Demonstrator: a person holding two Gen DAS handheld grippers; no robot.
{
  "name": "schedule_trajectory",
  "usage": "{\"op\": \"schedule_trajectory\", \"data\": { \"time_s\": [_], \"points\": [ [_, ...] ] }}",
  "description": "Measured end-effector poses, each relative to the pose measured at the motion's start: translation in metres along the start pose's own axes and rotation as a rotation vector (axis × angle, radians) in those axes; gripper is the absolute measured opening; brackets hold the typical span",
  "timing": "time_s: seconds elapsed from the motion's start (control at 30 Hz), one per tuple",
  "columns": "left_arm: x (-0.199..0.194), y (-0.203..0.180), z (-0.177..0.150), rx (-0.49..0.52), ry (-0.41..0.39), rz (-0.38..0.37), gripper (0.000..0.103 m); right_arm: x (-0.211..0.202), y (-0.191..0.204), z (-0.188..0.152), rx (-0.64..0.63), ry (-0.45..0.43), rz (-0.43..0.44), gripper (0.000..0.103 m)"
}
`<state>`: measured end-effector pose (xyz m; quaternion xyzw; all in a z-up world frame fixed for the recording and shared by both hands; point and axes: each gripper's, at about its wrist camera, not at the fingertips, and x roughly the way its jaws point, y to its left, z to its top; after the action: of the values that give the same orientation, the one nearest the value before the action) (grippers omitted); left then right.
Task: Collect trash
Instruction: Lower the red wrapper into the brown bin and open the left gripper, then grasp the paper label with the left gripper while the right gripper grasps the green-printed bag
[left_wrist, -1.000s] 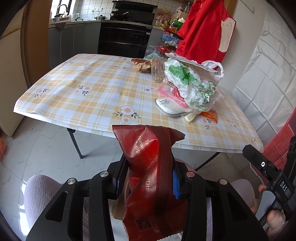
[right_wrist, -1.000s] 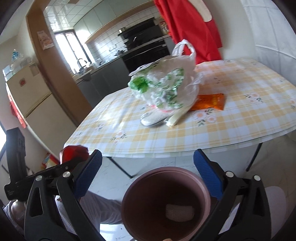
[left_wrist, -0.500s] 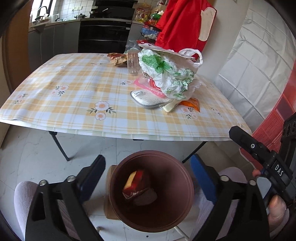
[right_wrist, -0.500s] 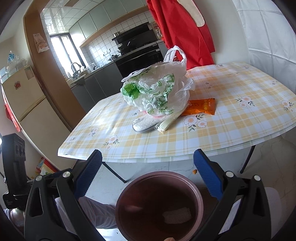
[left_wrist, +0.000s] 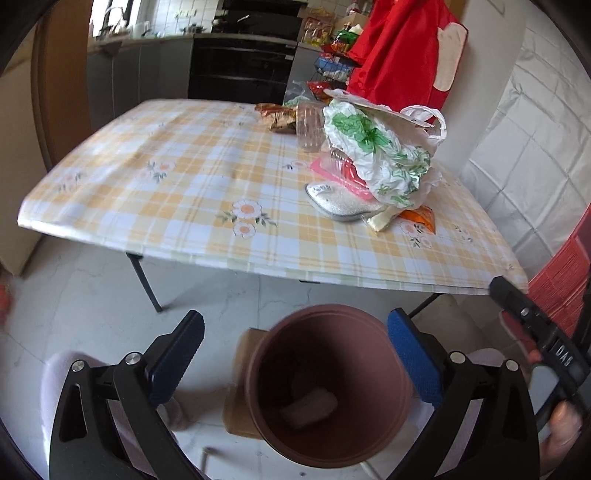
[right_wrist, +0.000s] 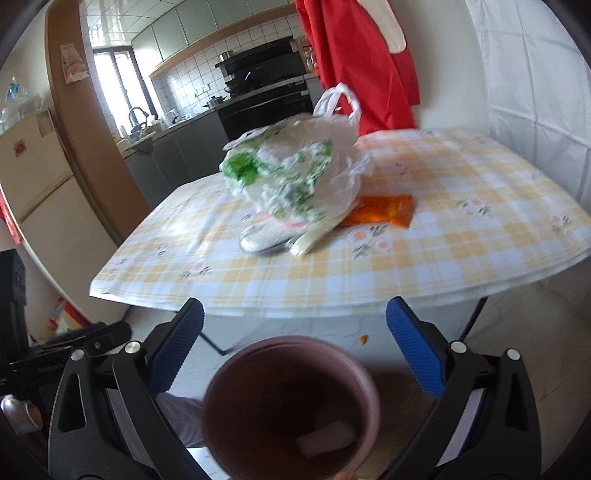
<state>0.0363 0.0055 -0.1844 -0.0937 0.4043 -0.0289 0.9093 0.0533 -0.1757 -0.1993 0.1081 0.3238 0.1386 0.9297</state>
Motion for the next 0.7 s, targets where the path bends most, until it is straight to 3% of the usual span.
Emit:
{"op": "schedule_trajectory", "data": {
  "time_s": [0.17, 0.37, 0.6, 0.7],
  "points": [
    [0.009, -0.022, 0.038, 0.146, -0.07, 0.032, 0.097, -0.001, -0.025, 0.03, 0.023, -0.048, -0.06, 0.098],
    [0.035, -0.076, 0.099, 0.375, -0.186, 0.073, 0.097, 0.008, -0.054, 0.071, 0.059, -0.077, -0.092, 0.098],
    [0.078, -0.145, 0.148, 0.645, -0.296, 0.157, 0.094, 0.023, -0.088, 0.086, 0.12, -0.051, -0.052, 0.098],
    [0.098, -0.164, 0.158, 0.711, -0.305, 0.179, 0.089, 0.029, -0.097, 0.086, 0.103, -0.045, -0.069, 0.098]
  ]
}}
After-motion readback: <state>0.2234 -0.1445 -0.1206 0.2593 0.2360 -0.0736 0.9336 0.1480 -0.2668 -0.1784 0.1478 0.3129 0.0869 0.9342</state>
